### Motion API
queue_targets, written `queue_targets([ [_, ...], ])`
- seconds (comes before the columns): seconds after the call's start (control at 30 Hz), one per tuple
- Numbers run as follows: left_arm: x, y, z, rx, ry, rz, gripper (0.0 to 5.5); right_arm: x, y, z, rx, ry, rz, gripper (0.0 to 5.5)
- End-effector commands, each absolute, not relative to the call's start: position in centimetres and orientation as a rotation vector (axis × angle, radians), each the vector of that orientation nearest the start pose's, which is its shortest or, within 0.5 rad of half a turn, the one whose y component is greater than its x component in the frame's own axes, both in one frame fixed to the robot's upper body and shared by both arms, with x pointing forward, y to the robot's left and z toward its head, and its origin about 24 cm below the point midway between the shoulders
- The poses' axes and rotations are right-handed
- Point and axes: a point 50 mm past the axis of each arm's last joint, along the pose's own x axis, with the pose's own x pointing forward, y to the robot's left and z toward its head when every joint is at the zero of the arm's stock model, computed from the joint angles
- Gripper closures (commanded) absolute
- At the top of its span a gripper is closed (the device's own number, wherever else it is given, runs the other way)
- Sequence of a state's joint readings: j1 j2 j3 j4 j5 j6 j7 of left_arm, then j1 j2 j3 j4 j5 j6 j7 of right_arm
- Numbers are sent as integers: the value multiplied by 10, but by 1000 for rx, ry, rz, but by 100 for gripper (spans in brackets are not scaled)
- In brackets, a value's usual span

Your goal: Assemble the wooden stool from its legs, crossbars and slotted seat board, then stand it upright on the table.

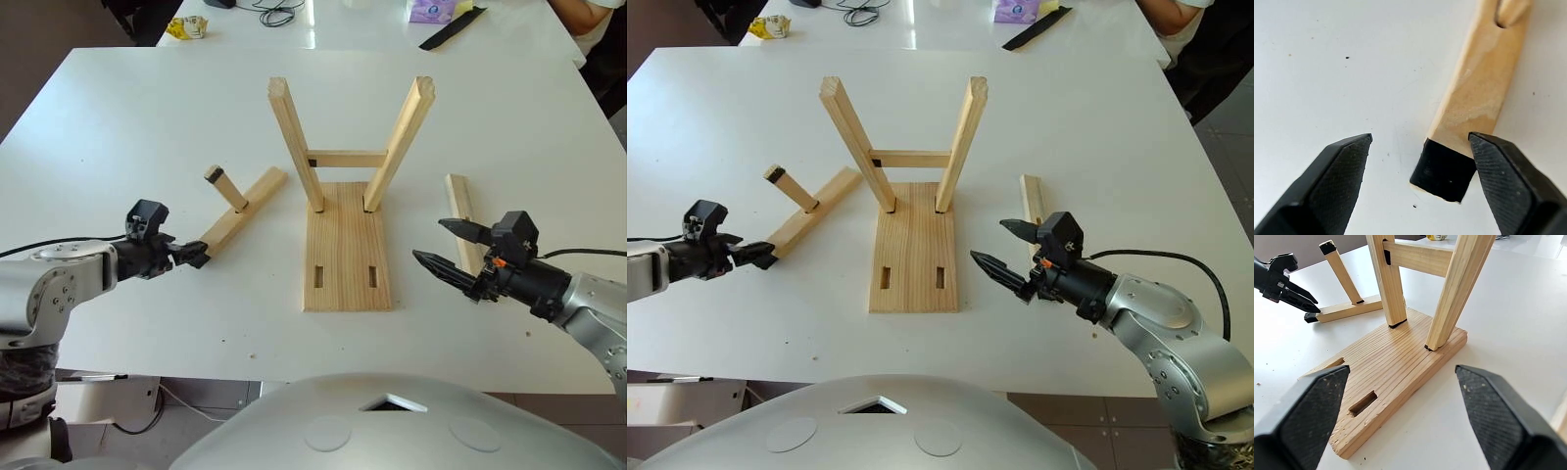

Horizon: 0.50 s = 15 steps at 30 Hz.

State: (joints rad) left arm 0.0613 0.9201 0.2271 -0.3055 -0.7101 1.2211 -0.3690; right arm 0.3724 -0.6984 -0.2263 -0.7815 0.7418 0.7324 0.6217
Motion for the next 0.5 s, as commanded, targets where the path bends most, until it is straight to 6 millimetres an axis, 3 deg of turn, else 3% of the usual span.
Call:
queue_targets([
  [0.03, 209, 289, 93, 71, 929, -249, 184, 157, -191, 119, -13, 374, 846, 151],
  [0.5, 227, 278, 99, 47, 874, -340, 184, 161, -190, 118, -17, 371, 855, 151],
])
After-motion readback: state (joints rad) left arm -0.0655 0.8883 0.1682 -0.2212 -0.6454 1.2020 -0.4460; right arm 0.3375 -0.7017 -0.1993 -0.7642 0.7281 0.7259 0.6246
